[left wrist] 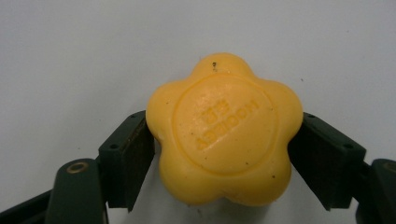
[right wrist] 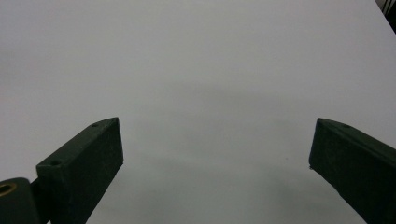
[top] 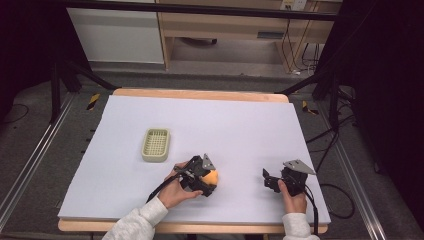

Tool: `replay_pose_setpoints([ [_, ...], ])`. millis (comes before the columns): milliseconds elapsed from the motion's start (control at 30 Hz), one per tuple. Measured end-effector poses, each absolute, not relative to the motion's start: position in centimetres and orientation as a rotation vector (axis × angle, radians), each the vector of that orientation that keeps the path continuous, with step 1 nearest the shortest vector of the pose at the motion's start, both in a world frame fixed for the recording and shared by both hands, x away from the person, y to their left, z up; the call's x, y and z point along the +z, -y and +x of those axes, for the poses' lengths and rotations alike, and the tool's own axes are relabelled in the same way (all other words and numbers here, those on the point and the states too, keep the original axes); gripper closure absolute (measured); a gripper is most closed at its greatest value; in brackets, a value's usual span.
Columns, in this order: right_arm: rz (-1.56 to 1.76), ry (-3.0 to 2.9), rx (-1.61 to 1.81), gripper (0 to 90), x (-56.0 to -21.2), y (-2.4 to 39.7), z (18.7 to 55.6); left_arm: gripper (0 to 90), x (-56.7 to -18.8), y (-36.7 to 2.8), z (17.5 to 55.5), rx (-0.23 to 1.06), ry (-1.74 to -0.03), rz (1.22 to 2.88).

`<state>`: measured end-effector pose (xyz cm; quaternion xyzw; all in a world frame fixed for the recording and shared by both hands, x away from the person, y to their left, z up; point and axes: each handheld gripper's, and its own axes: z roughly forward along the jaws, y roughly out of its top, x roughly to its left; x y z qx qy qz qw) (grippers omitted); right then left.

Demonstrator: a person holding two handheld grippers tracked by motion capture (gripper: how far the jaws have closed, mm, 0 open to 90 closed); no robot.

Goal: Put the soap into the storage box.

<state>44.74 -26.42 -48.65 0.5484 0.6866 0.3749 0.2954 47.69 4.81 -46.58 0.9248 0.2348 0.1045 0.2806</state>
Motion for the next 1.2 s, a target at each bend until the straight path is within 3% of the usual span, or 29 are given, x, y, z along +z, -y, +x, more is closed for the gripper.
replay_pose_setpoints([
  [1200,1.462,-1.838,1.001,3.4,-48.7,26.4,44.8,24.8,-45.5,-5.7,47.8,0.300,-0.684,2.435],
])
